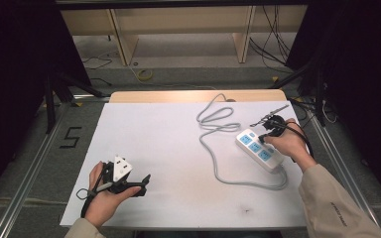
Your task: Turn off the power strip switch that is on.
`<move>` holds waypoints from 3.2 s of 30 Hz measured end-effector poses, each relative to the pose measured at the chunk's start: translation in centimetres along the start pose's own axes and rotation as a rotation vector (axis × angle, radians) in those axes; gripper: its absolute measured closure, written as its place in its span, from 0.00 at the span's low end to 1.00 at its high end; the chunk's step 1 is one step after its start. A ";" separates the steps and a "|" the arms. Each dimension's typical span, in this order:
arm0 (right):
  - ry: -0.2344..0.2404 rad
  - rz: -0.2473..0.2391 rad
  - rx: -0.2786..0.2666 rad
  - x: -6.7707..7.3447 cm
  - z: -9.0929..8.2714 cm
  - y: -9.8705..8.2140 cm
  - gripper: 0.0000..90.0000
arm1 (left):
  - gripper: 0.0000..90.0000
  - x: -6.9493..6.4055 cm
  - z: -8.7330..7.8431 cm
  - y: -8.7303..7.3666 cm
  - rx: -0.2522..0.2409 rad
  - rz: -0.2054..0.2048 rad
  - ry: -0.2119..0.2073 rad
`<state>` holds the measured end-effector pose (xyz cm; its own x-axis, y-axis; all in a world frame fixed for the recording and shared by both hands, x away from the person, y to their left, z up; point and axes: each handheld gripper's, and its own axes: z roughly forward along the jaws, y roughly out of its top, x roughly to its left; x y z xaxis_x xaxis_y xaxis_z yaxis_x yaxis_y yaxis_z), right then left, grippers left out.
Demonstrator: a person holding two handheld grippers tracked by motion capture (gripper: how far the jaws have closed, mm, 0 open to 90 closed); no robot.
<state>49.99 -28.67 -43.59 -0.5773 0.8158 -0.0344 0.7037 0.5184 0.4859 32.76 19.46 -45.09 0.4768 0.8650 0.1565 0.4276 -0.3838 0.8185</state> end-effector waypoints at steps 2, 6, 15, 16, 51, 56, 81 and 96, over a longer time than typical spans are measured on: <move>0.008 0.008 0.004 -0.1 0.0 0.1 1.00 | 0.03 0.0 0.0 0.0 0.000 0.000 0.000; 0.004 0.003 0.023 0.0 0.0 0.3 1.00 | 0.03 0.0 0.0 0.0 0.000 0.000 -0.001; 0.026 0.013 0.042 -0.2 0.0 0.5 1.00 | 0.03 0.0 0.0 0.0 0.000 0.001 -0.001; 0.023 0.009 0.046 -0.2 0.1 0.5 1.00 | 0.03 0.0 0.0 0.0 0.000 0.001 -0.002; 0.011 0.008 0.102 0.0 0.2 1.2 1.00 | 0.03 -0.1 0.0 0.0 0.002 0.006 -0.002; -0.006 -0.002 0.097 0.3 0.2 1.2 1.00 | 0.03 -0.1 0.0 0.0 0.002 0.007 -0.001; -0.014 0.000 0.083 0.4 0.2 1.1 1.00 | 0.03 -0.1 0.1 0.0 0.001 0.006 -0.002; -0.012 -0.003 0.082 0.4 0.2 1.0 1.00 | 0.03 -0.1 0.1 0.0 0.002 0.005 -0.002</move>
<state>50.56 -27.76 -43.23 -0.5752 0.8167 -0.0462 0.7334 0.5399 0.4131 32.77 19.33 -45.10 0.4803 0.8624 0.1600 0.4268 -0.3892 0.8163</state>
